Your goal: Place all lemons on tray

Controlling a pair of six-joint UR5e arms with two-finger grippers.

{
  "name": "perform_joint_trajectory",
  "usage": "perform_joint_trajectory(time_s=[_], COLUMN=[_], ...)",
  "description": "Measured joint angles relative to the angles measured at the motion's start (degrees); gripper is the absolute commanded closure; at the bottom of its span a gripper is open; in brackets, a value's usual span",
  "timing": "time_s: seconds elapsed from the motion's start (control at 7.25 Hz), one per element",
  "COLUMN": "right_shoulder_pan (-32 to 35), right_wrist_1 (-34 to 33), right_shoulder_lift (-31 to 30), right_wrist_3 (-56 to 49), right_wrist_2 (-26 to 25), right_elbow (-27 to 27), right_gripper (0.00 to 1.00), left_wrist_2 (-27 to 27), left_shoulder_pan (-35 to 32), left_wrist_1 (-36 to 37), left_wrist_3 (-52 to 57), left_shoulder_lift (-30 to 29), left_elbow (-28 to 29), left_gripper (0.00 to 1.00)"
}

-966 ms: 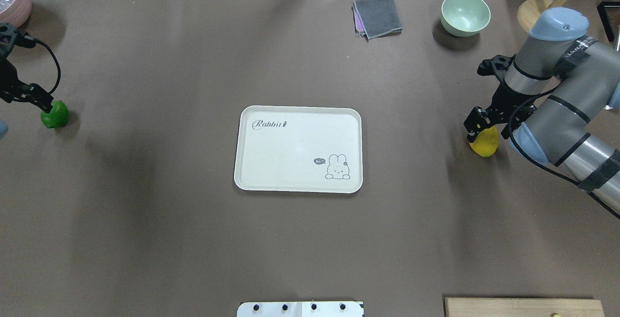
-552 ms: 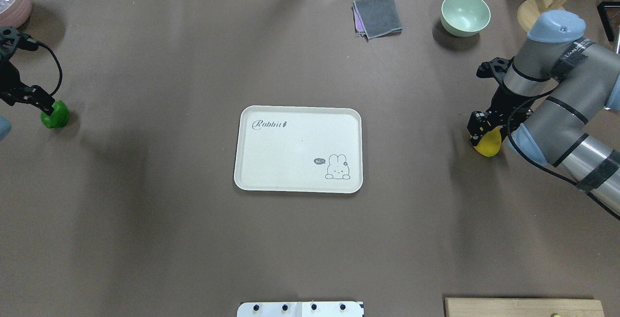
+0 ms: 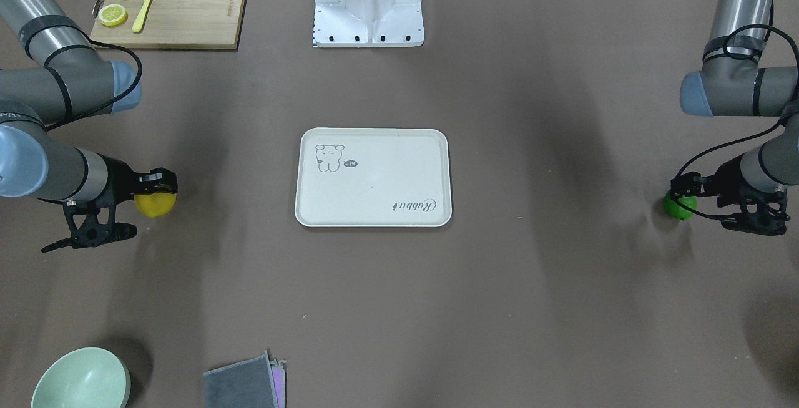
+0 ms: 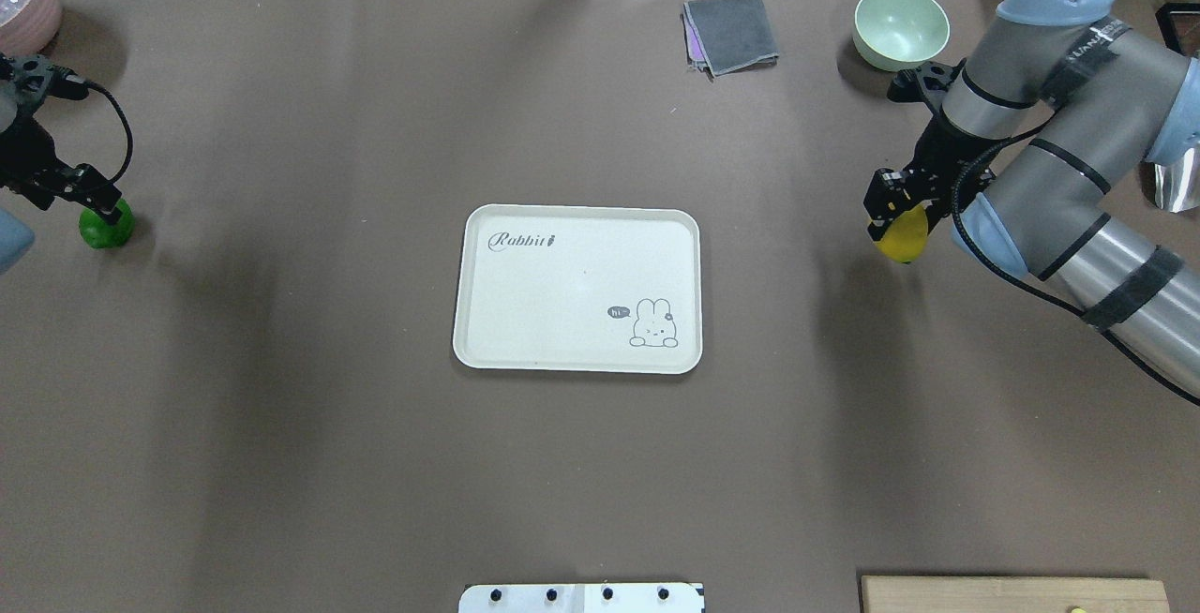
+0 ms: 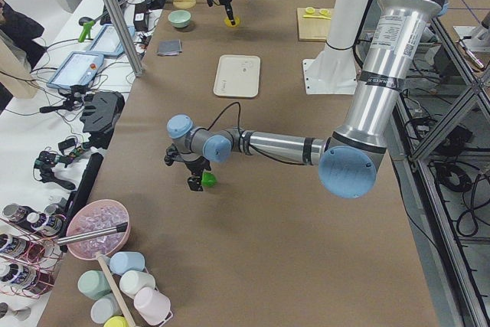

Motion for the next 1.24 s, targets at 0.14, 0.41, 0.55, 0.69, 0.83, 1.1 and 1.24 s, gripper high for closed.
perform_joint_trajectory(time_s=[0.14, 0.41, 0.55, 0.69, 0.83, 1.1, 1.24], right_shoulder_pan=[-1.08, -4.02, -5.49, -6.97, -8.29, -11.06, -12.26], right_wrist_1=[0.12, 1.06, 1.33, 1.46, 1.53, 1.61, 1.62], right_shoulder_lift=[2.62, 6.72, 8.51, 10.62, 12.93, 17.11, 18.26], right_wrist_3=[2.66, 10.49, 13.77, 15.61, 16.33, 16.54, 16.47], right_wrist_2=[0.04, 0.16, 0.19, 0.01, -0.35, -1.77, -2.24], right_elbow=[-0.19, -0.85, -1.43, -2.4, -3.9, -7.52, -8.67], right_gripper=[0.72, 0.72, 0.72, 0.72, 0.72, 0.72, 0.71], left_wrist_2=[-0.07, -1.0, -1.94, -2.4, -2.59, -2.81, -3.08], left_shoulder_pan=[0.0, 0.01, 0.05, 0.08, 0.14, 0.41, 0.48], left_wrist_1=[-0.06, -0.05, -0.06, -0.03, -0.03, -0.04, -0.05], left_wrist_3=[0.0, 0.02, 0.04, 0.02, 0.03, 0.16, 0.22], left_shoulder_lift=[-0.23, -1.14, -1.8, -2.31, -2.7, -2.9, -2.89], left_elbow=[0.57, 2.23, 3.33, 4.09, 4.56, 5.01, 5.29], left_gripper=[0.02, 0.02, 0.02, 0.02, 0.02, 0.02, 0.03])
